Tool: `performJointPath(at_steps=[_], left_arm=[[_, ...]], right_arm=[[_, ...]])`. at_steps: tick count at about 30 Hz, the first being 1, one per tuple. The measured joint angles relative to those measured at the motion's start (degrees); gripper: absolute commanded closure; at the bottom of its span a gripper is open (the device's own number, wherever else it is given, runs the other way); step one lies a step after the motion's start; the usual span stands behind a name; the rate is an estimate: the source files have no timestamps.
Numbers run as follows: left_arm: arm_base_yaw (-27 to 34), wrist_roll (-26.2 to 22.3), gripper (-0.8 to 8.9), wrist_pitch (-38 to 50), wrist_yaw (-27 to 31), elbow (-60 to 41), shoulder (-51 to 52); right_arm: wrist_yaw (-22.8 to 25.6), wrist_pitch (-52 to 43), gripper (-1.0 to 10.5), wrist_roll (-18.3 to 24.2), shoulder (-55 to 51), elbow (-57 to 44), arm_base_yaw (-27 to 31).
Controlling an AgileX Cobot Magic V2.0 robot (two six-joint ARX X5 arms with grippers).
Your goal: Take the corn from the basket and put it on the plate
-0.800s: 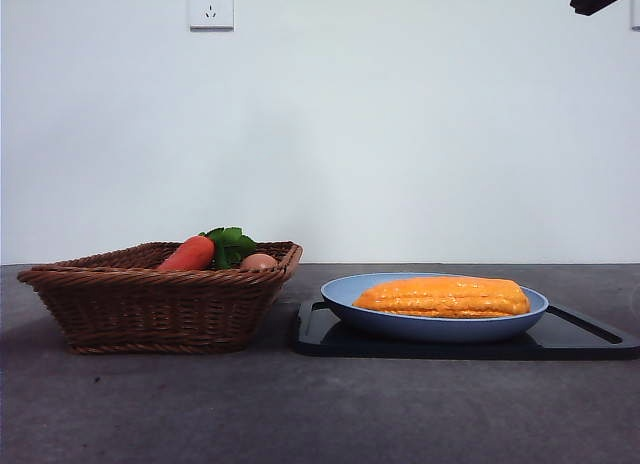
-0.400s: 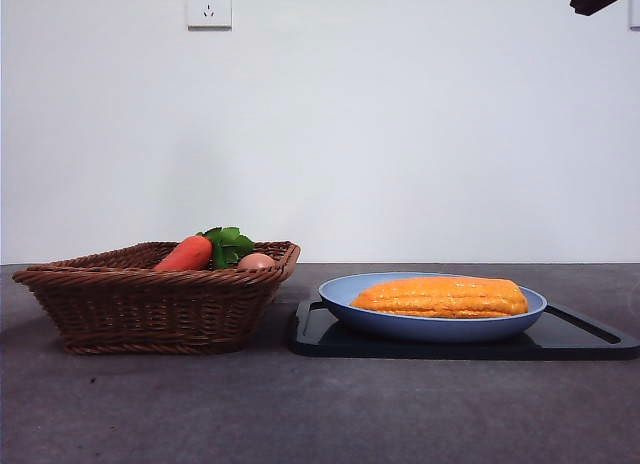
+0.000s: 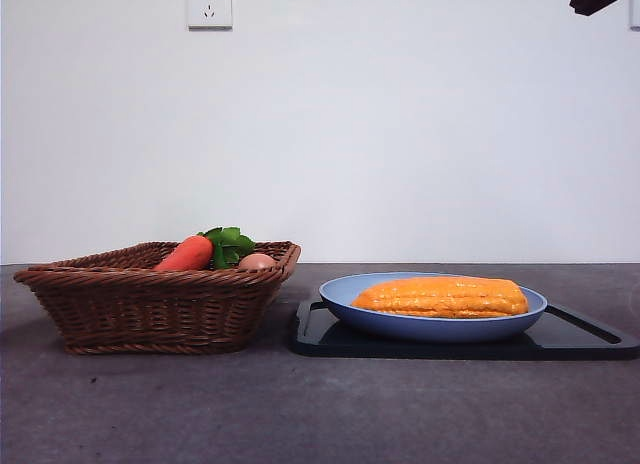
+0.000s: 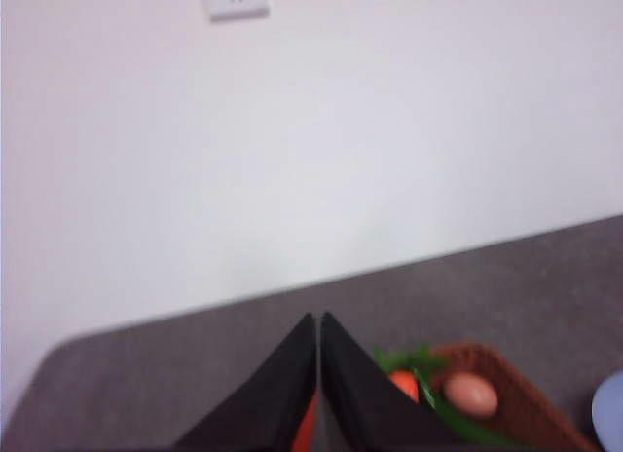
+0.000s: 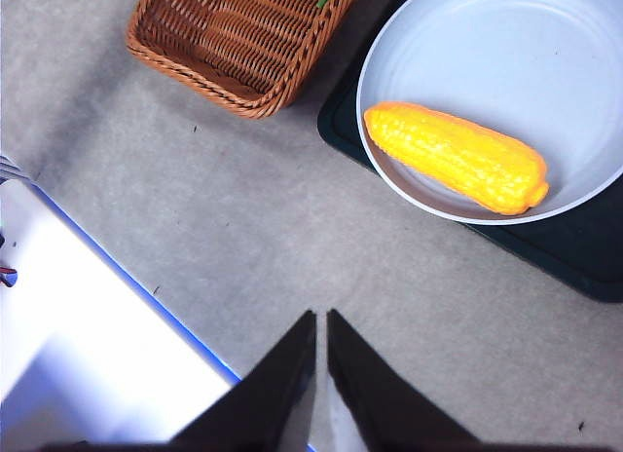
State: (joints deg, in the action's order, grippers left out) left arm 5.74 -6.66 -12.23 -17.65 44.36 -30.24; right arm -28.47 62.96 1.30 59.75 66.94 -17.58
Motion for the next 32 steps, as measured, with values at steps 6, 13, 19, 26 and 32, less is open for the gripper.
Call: performJointPath(at_steps=[6, 13, 19, 26, 32], left_arm=[[1.57, 1.68, 8.06, 5.33, 0.35, -15.82, 9.79], [2.01, 3.91, 8.06, 8.0, 3.96, -29.79, 18.82], [2.01, 4.52, 8.06, 7.89, 4.5, -36.81, 23.8], [2.01, 5.88, 8.06, 8.09, 7.26, -42.01, 27.71], [2.01, 6.21, 8.06, 7.48, 7.26, -42.58, 29.79]], right_arm=[[0.0, 0.0, 9.4, 0.0, 0.0, 0.0, 0.0], [0.0, 0.0, 9.4, 0.0, 0.0, 0.0, 0.0], [0.0, 0.0, 9.4, 0.0, 0.0, 0.0, 0.0], [0.0, 0.0, 9.4, 0.0, 0.0, 0.0, 0.0], [0.02, 0.0, 9.4, 0.0, 0.0, 0.0, 0.0]])
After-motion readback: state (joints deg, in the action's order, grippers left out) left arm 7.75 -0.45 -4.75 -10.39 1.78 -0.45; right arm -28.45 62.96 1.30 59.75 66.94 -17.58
